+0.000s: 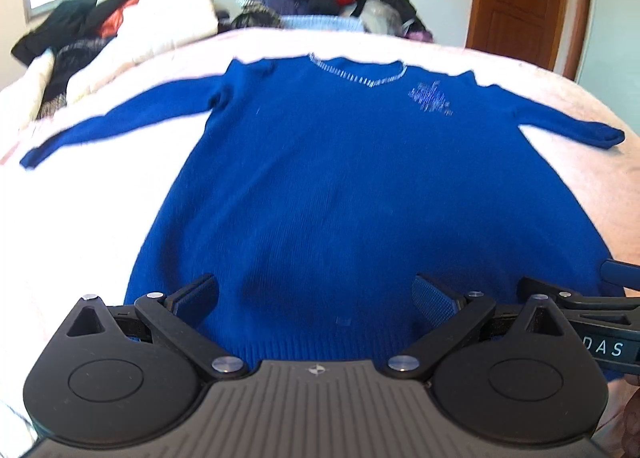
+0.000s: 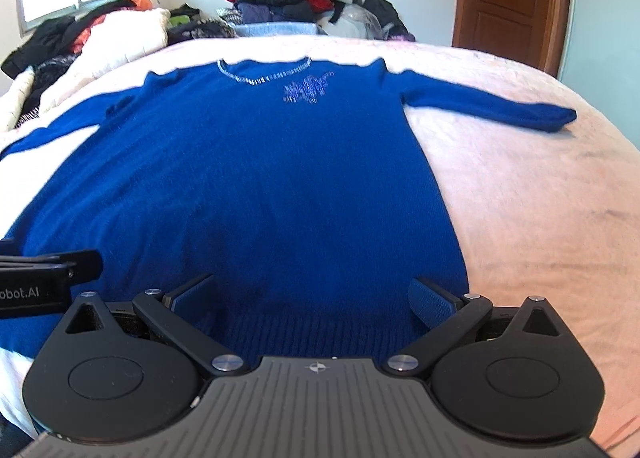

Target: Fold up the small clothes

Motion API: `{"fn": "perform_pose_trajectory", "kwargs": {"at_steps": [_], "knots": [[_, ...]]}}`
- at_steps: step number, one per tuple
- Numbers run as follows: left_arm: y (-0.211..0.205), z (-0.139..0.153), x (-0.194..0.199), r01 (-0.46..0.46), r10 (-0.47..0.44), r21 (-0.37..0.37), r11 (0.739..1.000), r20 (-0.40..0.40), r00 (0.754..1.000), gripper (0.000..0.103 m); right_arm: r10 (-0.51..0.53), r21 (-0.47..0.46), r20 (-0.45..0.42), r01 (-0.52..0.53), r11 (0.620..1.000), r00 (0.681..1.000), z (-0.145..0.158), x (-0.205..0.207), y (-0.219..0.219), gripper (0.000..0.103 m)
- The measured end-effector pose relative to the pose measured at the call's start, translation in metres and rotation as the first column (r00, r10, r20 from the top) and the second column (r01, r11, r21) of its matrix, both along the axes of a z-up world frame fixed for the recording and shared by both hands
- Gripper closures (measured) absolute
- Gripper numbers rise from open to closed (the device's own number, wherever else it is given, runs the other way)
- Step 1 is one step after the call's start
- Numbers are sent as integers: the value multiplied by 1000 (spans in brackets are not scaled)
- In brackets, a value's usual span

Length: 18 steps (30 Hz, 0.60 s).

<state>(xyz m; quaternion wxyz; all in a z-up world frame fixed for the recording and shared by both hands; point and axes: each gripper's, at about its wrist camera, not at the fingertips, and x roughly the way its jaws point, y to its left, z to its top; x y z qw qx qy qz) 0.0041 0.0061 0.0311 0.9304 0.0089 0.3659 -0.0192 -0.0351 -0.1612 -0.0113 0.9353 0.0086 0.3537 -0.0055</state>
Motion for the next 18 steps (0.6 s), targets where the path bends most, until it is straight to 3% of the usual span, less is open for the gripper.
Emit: {"fn": "perform_pose_trajectory", "kwargs": {"at_steps": [9,18], "knots": [[-10,-7,31,27,-27,2,1000,-27,999,0,20,-2,49,-20,1000,999,12,31,-9,0],[-20,-4,86,13,-13,7,1000,-19,1000,0,-4,38,95,0,999,995,20,85,-40,0]]}}
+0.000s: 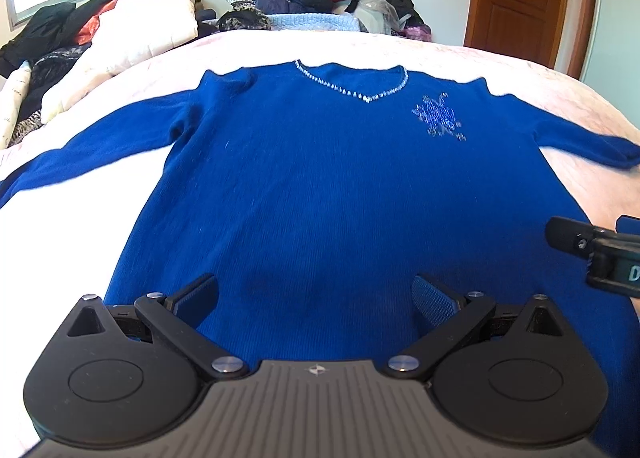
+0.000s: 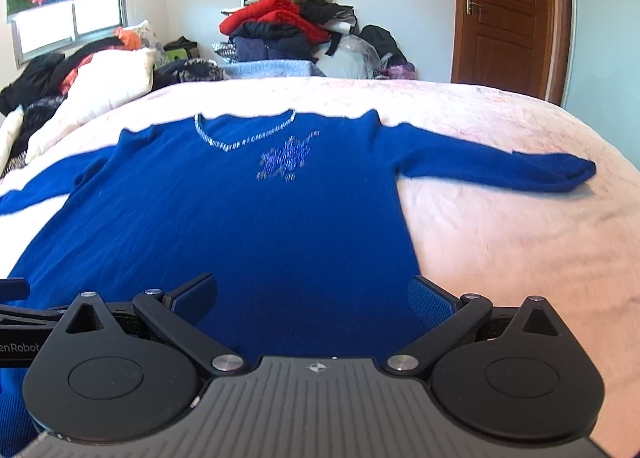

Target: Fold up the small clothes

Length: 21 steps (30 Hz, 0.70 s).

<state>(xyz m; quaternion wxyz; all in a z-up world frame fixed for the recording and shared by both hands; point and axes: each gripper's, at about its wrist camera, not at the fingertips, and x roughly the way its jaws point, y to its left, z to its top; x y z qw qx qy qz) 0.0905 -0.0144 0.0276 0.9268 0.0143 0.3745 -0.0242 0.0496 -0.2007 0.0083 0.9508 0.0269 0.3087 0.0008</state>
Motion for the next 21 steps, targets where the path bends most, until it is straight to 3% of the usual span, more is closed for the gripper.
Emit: {"fn": "perform_pose_trajectory", "kwargs": {"at_steps": [5,8,10,11,14,16,18,21], "knots": [[-9,4,31,7,-7,-7,1000,4,1000,0,10,82,41,-14,997,999,6,38,-35,0],[-19,11,52,22,-22,-4,1000,34,999,0,-74,238,44,62,969,996,11,70,-87,6],[-28,16,65,35,-35,-5,999,58,998,0,-171,363,33,147,920,985,11,91,-132,11],[-32,18,71,44,-43,-8,999,65,997,0,-227,426,29,193,884,973,9,100,-157,19],[-48,21,87,70,-68,-19,997,72,995,0,-400,591,-19,333,735,916,-1,118,-229,39],[-58,21,96,94,-92,-31,995,70,993,0,-481,669,-49,387,635,875,-12,123,-266,41],[-69,19,105,120,-117,-48,992,59,991,0,-523,698,-56,408,588,851,-19,127,-290,42],[-86,16,120,155,-152,-91,984,33,988,0,-552,711,-73,432,556,831,-31,134,-307,45]]}}
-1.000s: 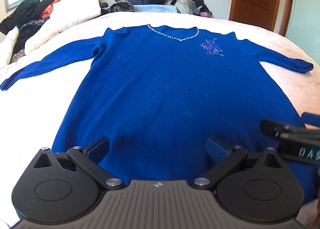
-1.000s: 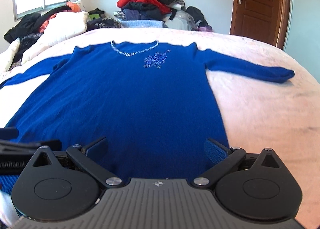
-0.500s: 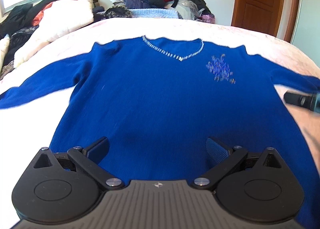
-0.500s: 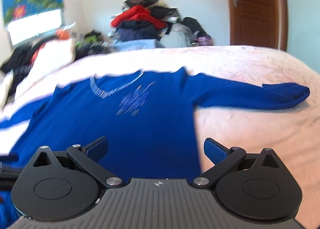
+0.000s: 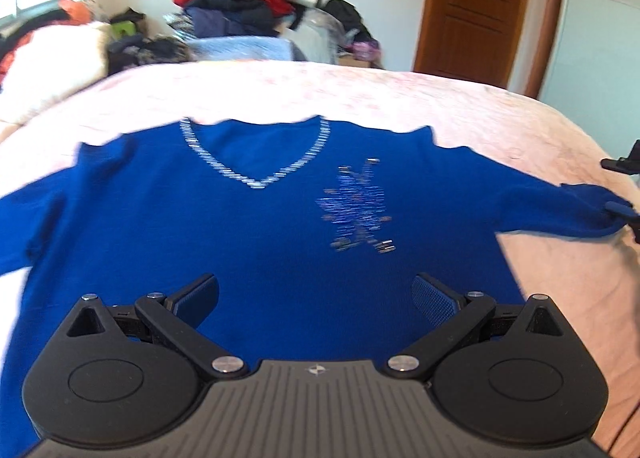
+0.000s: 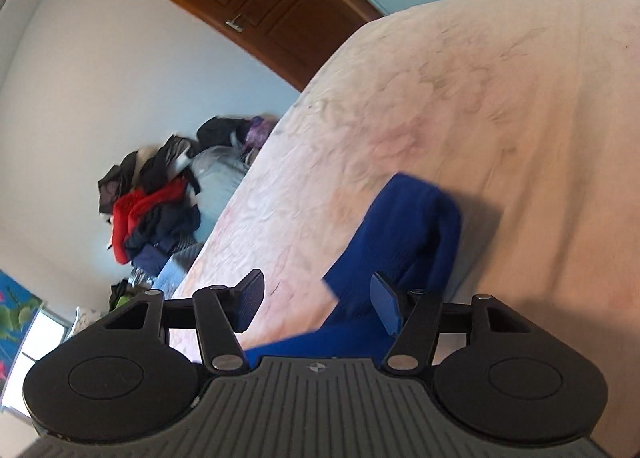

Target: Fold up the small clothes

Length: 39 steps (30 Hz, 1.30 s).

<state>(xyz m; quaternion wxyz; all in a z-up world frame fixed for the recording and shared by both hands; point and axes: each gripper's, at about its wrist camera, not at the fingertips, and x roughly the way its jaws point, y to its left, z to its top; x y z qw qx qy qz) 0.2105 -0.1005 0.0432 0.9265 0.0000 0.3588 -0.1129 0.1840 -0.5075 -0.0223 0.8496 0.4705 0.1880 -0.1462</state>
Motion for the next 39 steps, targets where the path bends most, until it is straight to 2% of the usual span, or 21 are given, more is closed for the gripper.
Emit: {"fn": "perform_pose_trajectory", "kwargs": {"at_steps": [3,5,6,8,10,11,12,14,17,19,21,23,26,29,32,36,38,39], "knots": [[-17,2,22,43,-48,-101,994,-48,998,0,-9,72,-22,10,997,1000,-13,8,-14,49],[-28,7,41,80,-103,-231,970,-88,991,0,-23,91,-45,27,995,999,-16,8,-22,49],[-35,10,54,101,-141,-309,945,-109,984,0,-18,94,-50,23,995,999,-19,8,-21,50],[-50,16,79,130,-214,-463,877,-134,968,0,-20,82,-69,26,996,997,-24,9,-19,52],[-69,21,99,143,-266,-576,805,-136,954,0,-20,81,-74,26,996,997,-29,11,-18,53],[-78,22,106,153,-288,-616,773,-125,949,0,-23,92,-66,29,995,998,-29,8,-19,53],[-90,24,112,154,-295,-636,756,-122,948,0,-24,100,-60,30,995,998,-31,9,-18,54],[-107,25,120,128,-285,-652,747,-139,949,0,-31,123,-64,39,992,997,-29,6,-16,54],[-123,20,121,123,-302,-695,709,-142,942,0,5,93,-55,0,996,998,-21,-4,-20,52],[-134,15,124,128,-324,-698,705,-157,933,0,9,105,-64,-2,994,998,-21,-6,-24,53],[-141,9,124,122,-324,-691,713,-170,931,0,4,122,-61,4,992,998,-19,-12,-27,52],[-148,5,123,116,-328,-690,715,-185,926,0,6,98,-55,0,995,998,-18,-11,-25,46],[-155,-3,127,85,-317,-689,720,-217,923,0,-6,117,-32,10,993,999,-24,5,-29,44],[-160,-6,129,67,-327,-704,707,-242,914,0,8,122,-27,-5,993,1000,-24,18,-29,47],[-169,-6,133,75,-350,-716,694,-245,904,0,19,118,-13,-18,993,1000,-27,14,-28,52],[-183,-6,135,70,-370,-743,665,-246,896,0,84,226,15,-85,970,996,-34,8,-32,51],[-192,-5,135,77,-379,-744,664,-246,892,0,131,275,34,-135,952,991,-37,11,-30,49],[-197,-4,134,85,-384,-740,667,-243,891,0,135,270,35,-139,953,990,-38,13,-29,51]]}}
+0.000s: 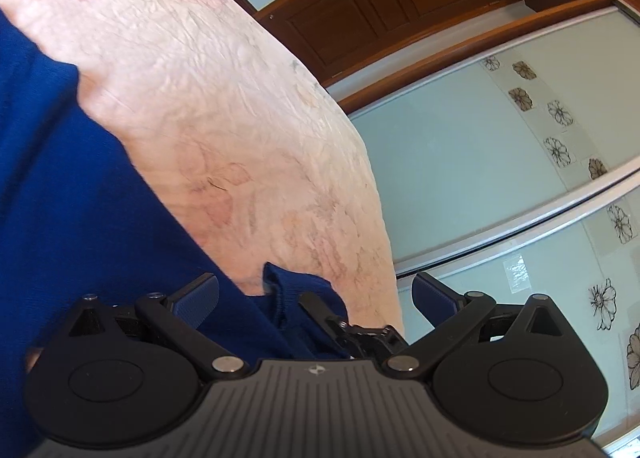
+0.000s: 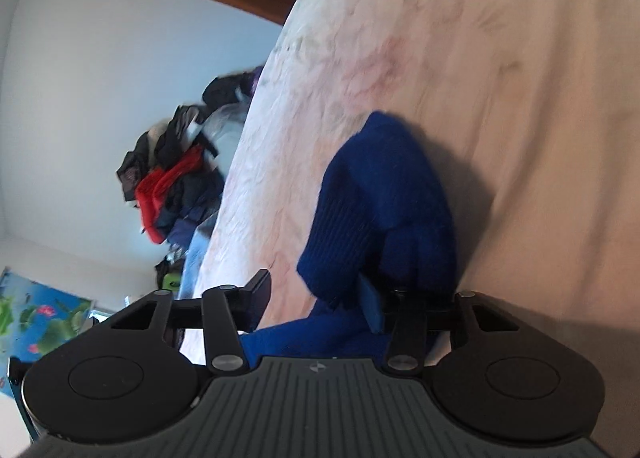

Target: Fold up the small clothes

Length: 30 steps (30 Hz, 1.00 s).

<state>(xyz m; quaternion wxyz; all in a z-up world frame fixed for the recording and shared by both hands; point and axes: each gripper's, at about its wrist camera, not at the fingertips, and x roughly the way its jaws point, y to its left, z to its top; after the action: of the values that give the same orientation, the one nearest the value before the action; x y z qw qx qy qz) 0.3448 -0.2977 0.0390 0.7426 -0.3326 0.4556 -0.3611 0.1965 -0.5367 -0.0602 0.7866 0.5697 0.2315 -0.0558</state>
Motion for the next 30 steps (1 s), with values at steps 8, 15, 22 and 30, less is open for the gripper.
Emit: {"fn": "perform_pose_trajectory", "kwargs": {"at_steps": [8,15,22,30], "knots": [[-39,-2,8,59,-59,-11,998,-10,998,0,12,-37,1,-12,999,1000,1,3,3,61],[-76,-27,34,82,-75,68,994,-96,992,0,-106,78,12,104,991,994,-25,-10,-10,99],[-75,-35,36,52,-45,67,996,-102,994,7,-107,237,223,52,970,969,-32,-19,-17,96],[-71,-40,41,70,-62,51,996,-146,987,72,-9,202,323,-59,978,946,-17,-9,-8,96]]}}
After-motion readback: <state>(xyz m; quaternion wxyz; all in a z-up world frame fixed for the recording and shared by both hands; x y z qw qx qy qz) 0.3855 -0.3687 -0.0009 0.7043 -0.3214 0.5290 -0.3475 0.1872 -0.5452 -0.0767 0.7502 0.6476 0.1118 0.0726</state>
